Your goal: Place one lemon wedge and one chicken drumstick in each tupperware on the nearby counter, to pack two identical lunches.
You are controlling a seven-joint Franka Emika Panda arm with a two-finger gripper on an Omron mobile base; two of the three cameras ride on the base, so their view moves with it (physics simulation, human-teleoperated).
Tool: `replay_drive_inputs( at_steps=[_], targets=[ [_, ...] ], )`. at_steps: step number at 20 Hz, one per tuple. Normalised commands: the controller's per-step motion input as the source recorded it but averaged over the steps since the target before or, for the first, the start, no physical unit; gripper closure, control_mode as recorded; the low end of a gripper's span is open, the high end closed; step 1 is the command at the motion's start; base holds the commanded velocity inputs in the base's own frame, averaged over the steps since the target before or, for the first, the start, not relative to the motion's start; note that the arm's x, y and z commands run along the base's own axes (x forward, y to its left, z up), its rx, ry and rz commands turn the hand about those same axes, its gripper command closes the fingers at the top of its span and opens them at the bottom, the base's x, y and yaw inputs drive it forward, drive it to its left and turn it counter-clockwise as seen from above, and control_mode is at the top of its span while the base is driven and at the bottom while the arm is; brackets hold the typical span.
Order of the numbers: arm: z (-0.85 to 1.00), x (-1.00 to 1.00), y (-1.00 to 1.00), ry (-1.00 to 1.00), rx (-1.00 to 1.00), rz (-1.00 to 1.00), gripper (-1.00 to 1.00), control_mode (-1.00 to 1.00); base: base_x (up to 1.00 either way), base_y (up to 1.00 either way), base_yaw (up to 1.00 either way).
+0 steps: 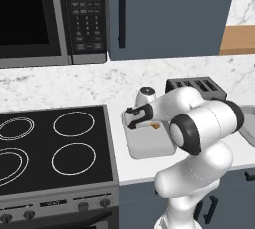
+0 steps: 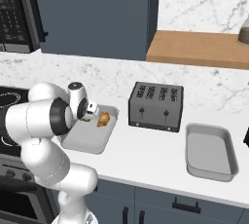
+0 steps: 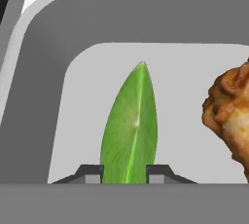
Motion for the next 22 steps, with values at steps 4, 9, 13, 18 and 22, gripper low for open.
replay_drive_inputs(
  at_steps=[4,9,13,18,22],
  targets=[
    [-0.03,0.06,0.0,0.0,0.0,0.0,-1.0,-1.0,0.0,0.0,0.0],
    [0.0,0.02,0.0,0.0,0.0,0.03,-1.0,-1.0,0.0,0.0,0.0],
    [0.0,0.0,0.0,0.0,0.0,0.04,-1.0,-1.0,0.0,0.0,0.0],
    [0.24,-0.16,0.0,-0.01,0.0,0.01,-1.0,-1.0,0.0,0.0,0.0],
    [0.7,-0.89,0.0,-0.15,0.0,0.0,-1.0,-1.0,0.0,0.0,0.0]
  ],
)
